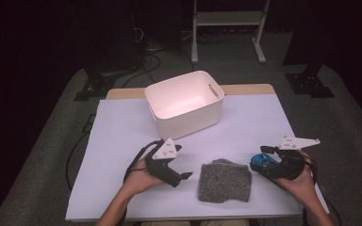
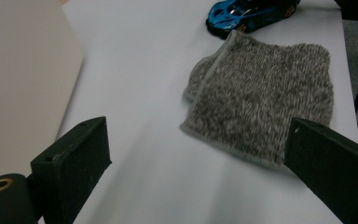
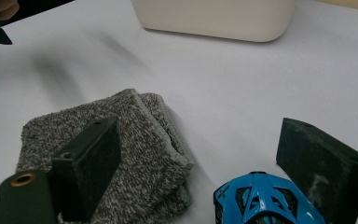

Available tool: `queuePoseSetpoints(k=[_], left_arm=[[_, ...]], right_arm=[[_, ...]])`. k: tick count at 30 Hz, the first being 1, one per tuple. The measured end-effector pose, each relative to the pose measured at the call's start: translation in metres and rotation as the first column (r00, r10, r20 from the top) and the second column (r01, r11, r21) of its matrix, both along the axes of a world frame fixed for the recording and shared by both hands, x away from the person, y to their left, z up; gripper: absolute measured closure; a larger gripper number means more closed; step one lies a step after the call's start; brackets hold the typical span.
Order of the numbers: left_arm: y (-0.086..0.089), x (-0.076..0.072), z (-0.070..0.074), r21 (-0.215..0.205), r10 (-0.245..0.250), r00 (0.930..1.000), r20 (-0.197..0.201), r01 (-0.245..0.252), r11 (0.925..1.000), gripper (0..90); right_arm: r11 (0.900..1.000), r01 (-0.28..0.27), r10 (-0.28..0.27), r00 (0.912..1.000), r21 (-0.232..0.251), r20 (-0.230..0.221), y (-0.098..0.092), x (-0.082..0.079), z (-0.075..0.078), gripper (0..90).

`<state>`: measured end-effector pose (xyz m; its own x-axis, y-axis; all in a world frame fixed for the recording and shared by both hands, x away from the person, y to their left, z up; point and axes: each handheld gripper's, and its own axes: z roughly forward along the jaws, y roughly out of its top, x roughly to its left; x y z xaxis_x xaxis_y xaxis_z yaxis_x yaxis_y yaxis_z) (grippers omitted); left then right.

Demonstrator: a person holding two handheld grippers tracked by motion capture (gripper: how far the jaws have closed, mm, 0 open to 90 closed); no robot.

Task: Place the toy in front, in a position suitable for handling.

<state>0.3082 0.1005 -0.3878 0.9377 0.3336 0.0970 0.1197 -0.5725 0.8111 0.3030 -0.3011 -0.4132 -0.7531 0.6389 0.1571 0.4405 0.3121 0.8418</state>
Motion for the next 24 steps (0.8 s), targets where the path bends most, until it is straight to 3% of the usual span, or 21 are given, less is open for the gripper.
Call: queuePoseSetpoints(k=[4,11,15,24], left_arm=[[-0.027,0.008,-0.002,0.015,-0.049,0.9987,-0.009,0.050,0.9987,8.4],[-0.053,0.012,-0.011,0.057,-0.109,0.9936,-0.033,0.110,0.9923,10.7],[-0.068,0.013,-0.019,0.088,-0.144,0.9884,-0.048,0.148,0.9851,13.1],[-0.104,0.012,-0.031,0.142,-0.230,0.9711,-0.062,0.237,0.9611,19.0]], right_arm=[[1.000,0.001,-0.001,1.0000,-0.007,0.002,-0.001,0.000,0.000,12.4],[1.000,-0.001,0.001,1.0000,0.002,0.002,-0.002,-0.001,0.000,12.4],[1.000,-0.009,0.009,1.0000,-0.004,0.004,-0.001,-0.001,0.000,12.5],[1.000,-0.023,0.023,0.9997,-0.018,0.004,0.003,0.000,-0.001,12.4]])
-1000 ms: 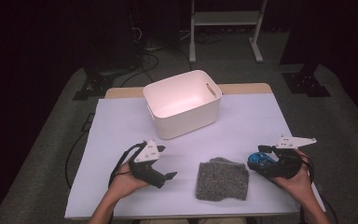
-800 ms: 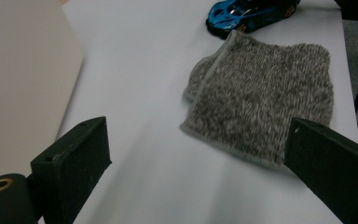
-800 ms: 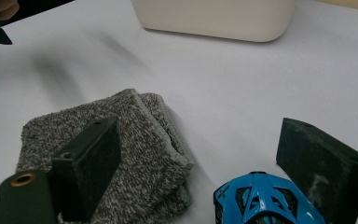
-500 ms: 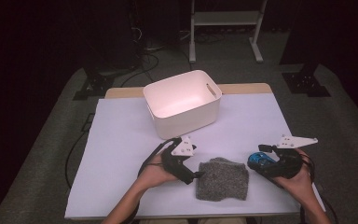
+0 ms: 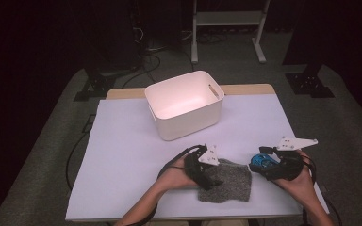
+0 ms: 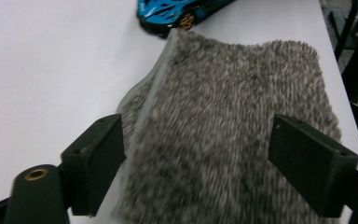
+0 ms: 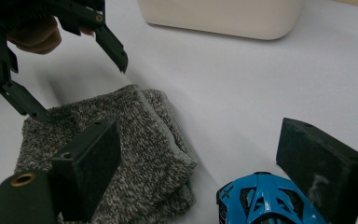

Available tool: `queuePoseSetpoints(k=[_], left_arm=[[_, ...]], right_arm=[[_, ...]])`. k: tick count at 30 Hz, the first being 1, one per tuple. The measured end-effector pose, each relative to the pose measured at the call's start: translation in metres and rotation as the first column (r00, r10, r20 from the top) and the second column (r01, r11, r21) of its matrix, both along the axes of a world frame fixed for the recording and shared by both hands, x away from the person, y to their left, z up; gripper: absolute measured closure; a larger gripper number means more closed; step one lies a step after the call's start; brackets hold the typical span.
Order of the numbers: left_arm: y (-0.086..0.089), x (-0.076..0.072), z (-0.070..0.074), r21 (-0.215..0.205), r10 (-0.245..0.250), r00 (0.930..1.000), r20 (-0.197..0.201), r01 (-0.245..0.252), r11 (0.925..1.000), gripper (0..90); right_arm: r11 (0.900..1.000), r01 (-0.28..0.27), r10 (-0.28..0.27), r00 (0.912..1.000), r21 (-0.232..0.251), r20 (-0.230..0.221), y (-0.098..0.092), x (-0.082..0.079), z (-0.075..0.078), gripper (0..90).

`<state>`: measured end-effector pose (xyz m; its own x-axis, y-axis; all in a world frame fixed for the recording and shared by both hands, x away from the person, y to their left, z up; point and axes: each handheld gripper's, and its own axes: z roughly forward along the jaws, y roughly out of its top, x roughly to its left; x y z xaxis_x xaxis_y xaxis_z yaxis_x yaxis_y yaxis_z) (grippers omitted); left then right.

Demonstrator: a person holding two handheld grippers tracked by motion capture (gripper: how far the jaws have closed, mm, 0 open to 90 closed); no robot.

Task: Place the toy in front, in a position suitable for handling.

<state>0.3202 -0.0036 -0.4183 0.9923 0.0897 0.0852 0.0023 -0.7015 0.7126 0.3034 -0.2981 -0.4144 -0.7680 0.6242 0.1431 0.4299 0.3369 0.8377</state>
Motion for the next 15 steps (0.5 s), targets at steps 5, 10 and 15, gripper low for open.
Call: queuePoseSetpoints(k=[5,10,15], left_arm=[[-0.022,0.000,-0.013,0.029,-0.048,0.9987,-0.019,0.049,0.9984,23.0],[-0.032,0.000,-0.026,0.084,-0.077,0.9969,-0.017,0.078,0.9934,25.1],[-0.030,0.005,-0.032,0.058,-0.075,0.9950,-0.066,0.079,0.9952,31.6]], right_arm=[[1.000,0.003,-0.003,1.0000,0.009,-0.004,-0.002,0.001,0.000,12.5],[1.000,0.004,-0.004,1.0000,0.017,-0.005,-0.004,0.002,-0.001,12.5],[1.000,0.011,-0.011,0.9999,0.019,0.004,-0.006,0.002,0.001,12.7]])
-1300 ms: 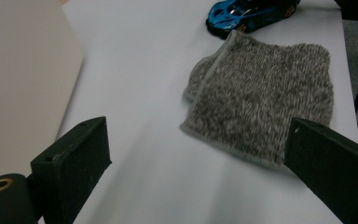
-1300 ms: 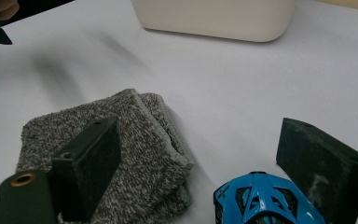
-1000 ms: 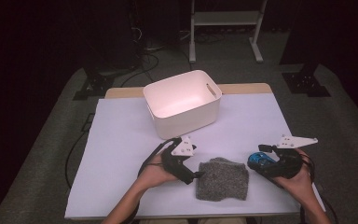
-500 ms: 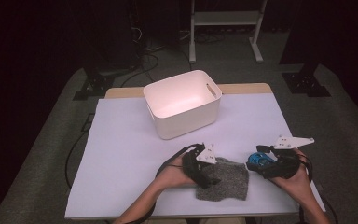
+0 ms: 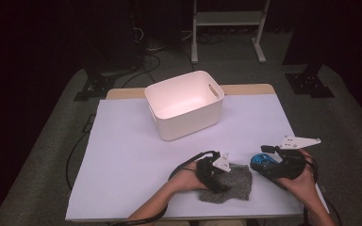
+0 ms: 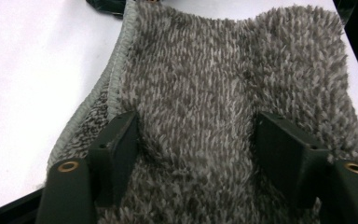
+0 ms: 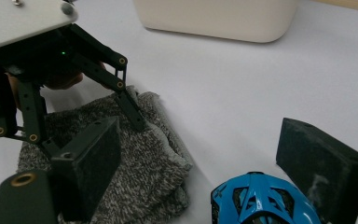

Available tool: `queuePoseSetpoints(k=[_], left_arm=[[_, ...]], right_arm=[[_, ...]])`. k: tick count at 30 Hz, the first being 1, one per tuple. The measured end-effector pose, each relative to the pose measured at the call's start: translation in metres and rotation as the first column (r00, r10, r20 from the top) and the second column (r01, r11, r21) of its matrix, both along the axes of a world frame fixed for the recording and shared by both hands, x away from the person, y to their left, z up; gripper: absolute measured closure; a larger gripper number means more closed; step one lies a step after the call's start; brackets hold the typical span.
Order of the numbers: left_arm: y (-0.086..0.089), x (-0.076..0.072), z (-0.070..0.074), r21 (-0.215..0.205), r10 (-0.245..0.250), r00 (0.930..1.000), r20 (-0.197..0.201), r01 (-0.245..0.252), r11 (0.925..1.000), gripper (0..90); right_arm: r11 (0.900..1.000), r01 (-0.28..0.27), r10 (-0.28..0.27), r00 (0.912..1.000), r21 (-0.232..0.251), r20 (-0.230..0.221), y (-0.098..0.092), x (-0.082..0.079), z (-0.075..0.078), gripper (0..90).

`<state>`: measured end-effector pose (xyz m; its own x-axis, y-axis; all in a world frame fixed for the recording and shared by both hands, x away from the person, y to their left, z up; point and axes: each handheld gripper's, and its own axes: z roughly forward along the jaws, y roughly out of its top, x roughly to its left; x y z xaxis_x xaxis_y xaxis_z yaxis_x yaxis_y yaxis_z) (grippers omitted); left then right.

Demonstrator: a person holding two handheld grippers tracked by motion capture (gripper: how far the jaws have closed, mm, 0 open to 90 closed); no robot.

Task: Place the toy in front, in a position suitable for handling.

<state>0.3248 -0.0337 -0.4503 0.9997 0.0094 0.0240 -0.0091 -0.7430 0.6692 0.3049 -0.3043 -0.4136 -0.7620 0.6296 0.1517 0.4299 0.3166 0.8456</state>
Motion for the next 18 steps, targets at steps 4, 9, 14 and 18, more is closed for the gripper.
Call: queuePoseSetpoints(k=[4,9,14,18], left_arm=[[0.0018,0.0002,-0.0005,-0.011,-0.002,1.0000,-0.005,0.002,0.9999,41.2],[-0.0002,0.0031,0.0036,0.010,0.028,0.9995,-0.014,-0.028,0.9996,64.4],[0.0003,-0.0010,0.0036,0.006,0.048,0.9987,-0.018,-0.048,0.9988,79.6],[0.0028,-0.0030,0.0033,-0.006,0.047,0.9989,-0.006,-0.047,0.9989,82.3]], right_arm=[[1.000,0.004,-0.004,1.0000,0.003,-0.003,-0.0014,-0.0006,-0.0001,12.8],[1.000,-0.002,0.002,1.0000,-0.004,-0.001,0.0008,-0.0009,-0.0003,13.0],[1.000,-0.011,0.011,0.9999,-0.010,0.000,0.0023,-0.0019,-0.0003,13.6],[1.000,-0.023,0.023,0.9997,-0.004,-0.006,0.0032,-0.0017,-0.0008,13.9]])
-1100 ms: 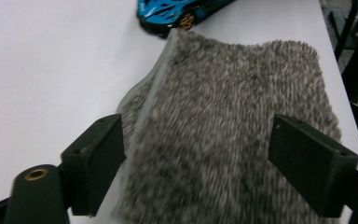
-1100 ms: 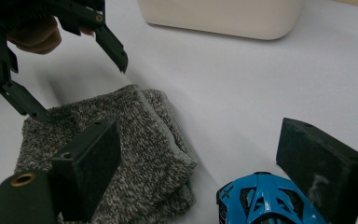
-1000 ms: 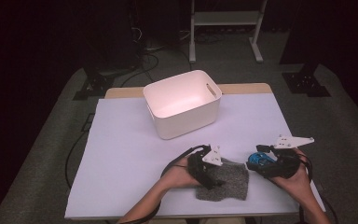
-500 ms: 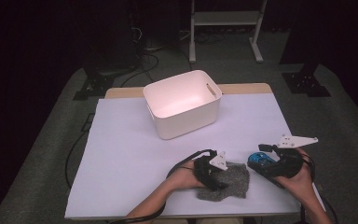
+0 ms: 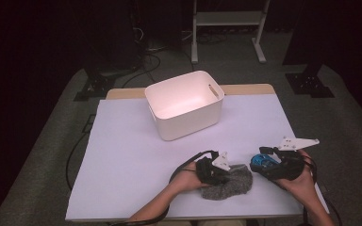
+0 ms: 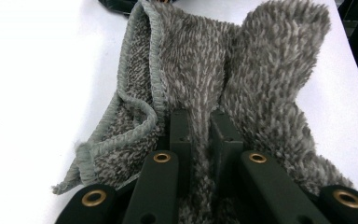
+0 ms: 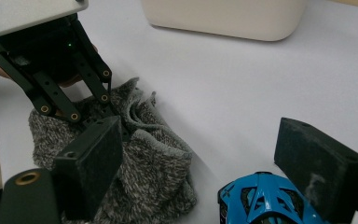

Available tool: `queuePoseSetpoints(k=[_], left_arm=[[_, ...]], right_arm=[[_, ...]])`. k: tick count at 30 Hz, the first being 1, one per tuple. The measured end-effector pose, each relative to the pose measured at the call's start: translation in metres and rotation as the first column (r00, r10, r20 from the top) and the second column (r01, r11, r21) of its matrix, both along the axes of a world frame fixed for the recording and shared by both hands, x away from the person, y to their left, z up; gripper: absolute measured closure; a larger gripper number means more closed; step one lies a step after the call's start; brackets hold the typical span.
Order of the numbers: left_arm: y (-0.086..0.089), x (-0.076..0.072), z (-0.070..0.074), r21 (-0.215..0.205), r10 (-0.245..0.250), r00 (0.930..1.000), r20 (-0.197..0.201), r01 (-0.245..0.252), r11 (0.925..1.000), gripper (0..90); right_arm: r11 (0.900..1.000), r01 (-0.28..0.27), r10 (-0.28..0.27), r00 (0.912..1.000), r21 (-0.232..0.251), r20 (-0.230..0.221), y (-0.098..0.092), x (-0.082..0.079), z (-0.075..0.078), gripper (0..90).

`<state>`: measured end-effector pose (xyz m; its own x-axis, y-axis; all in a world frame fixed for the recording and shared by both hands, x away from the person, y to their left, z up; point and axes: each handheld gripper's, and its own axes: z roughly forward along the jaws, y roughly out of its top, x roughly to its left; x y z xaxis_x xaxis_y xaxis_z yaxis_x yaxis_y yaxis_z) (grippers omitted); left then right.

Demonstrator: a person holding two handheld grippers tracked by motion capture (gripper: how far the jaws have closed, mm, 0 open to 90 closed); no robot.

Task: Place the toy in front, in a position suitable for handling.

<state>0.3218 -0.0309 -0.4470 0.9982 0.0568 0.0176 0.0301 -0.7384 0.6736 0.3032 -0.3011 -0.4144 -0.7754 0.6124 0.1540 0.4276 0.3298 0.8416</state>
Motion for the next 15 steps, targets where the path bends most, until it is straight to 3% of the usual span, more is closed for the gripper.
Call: queuePoseSetpoints(k=[3,6,15], left_arm=[[0.002,0.001,0.003,0.015,-0.013,0.9999,0.001,0.013,0.9998,82.8],[0.021,0.006,0.015,0.054,-0.012,0.9994,0.032,0.010,0.9985,82.7],[0.109,0.021,0.052,0.015,0.096,0.9915,0.088,-0.097,0.9952,82.3]], right_arm=[[1.000,0.000,0.000,1.0000,-0.001,0.001,0.000,0.000,0.000,13.9],[1.000,0.005,-0.005,1.0000,0.008,0.003,-0.003,-0.001,0.000,14.0],[1.000,-0.002,0.002,1.0000,0.005,0.001,0.000,0.000,0.000,14.1]])
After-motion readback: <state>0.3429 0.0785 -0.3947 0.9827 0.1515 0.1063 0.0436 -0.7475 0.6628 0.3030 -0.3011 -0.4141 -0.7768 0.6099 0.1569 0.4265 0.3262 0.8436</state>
